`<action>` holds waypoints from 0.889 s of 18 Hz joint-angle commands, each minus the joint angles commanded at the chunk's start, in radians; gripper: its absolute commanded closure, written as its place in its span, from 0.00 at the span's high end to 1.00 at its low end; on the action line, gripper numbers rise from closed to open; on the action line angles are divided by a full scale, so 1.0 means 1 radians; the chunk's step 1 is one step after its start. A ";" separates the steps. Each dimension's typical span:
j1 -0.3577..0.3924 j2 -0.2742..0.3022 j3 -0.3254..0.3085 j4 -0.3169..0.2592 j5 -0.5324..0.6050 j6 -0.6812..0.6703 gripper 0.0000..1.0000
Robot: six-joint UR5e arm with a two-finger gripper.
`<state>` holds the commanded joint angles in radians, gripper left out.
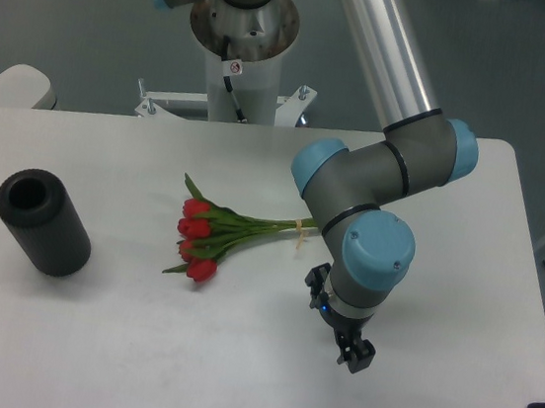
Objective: Pick up the flowers from the table
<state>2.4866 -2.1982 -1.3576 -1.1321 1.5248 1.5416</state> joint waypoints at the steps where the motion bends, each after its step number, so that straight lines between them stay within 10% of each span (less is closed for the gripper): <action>1: 0.000 0.002 -0.003 0.000 0.000 0.000 1.00; 7: 0.002 0.031 -0.021 -0.024 -0.002 0.003 1.00; 16: 0.005 0.196 -0.274 -0.032 -0.009 0.074 1.00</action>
<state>2.4912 -2.0020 -1.6318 -1.1643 1.5156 1.6152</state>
